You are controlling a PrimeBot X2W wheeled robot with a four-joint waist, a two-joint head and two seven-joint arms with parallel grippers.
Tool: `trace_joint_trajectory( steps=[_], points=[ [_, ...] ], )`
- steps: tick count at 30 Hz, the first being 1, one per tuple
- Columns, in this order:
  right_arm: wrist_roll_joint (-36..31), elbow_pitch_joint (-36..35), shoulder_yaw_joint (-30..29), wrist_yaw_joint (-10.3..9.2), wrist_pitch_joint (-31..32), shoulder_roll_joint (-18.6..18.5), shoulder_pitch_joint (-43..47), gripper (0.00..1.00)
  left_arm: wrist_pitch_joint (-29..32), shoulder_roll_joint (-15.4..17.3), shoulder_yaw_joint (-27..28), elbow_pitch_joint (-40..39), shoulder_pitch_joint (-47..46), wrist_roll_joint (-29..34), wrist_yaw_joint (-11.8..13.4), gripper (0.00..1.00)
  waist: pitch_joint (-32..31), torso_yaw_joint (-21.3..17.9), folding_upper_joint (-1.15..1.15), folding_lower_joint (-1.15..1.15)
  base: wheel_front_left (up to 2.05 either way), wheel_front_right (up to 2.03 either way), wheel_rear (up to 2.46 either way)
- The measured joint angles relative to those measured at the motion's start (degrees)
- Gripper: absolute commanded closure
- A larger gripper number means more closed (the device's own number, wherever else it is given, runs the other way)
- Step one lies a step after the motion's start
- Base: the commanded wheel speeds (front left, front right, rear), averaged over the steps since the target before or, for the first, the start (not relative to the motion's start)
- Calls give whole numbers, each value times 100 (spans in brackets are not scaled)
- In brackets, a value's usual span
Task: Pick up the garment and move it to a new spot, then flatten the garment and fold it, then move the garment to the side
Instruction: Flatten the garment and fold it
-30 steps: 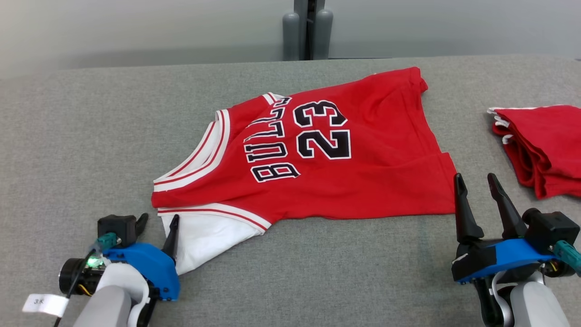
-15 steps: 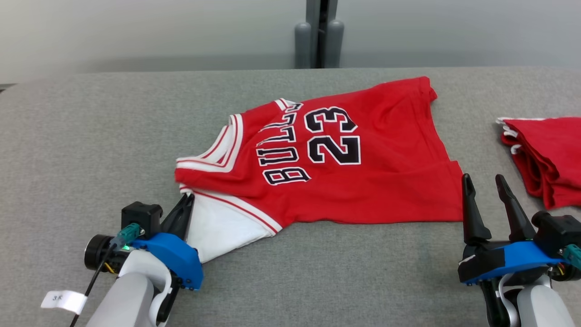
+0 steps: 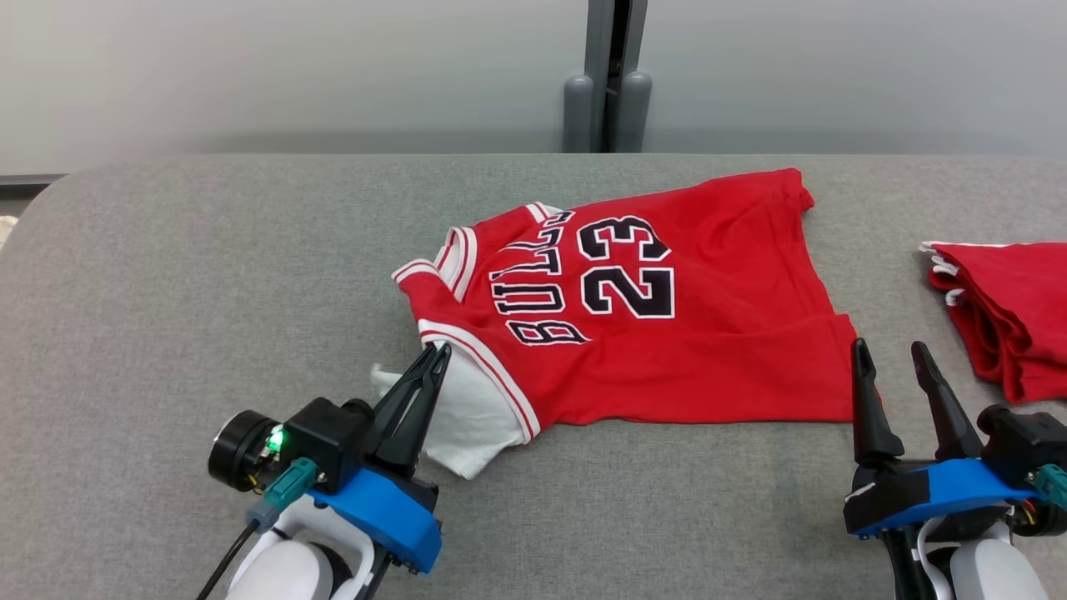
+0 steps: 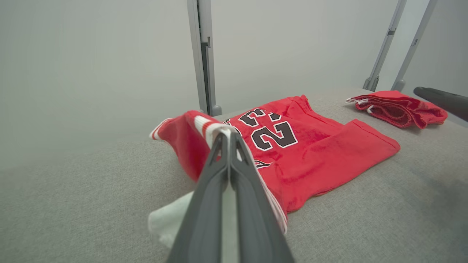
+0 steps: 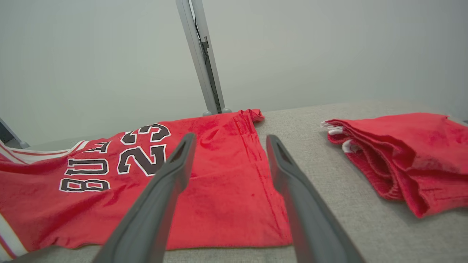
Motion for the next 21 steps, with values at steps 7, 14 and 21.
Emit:
trace_joint_trajectory(
  steps=[7,14,21],
  points=[
    [0,68,-55,0,-26,0,-2,0,389,68,243,-353,210,-315,261,100,17,-141,0,0,0,0,0],
    [25,152,36,0,-53,0,-74,0,378,156,659,818,49,-569,438,100,125,-282,0,0,0,0,0],
    [24,218,74,0,-92,0,-175,0,-26,-89,877,2027,-561,-820,356,100,279,-383,0,0,0,0,0]
  ],
)
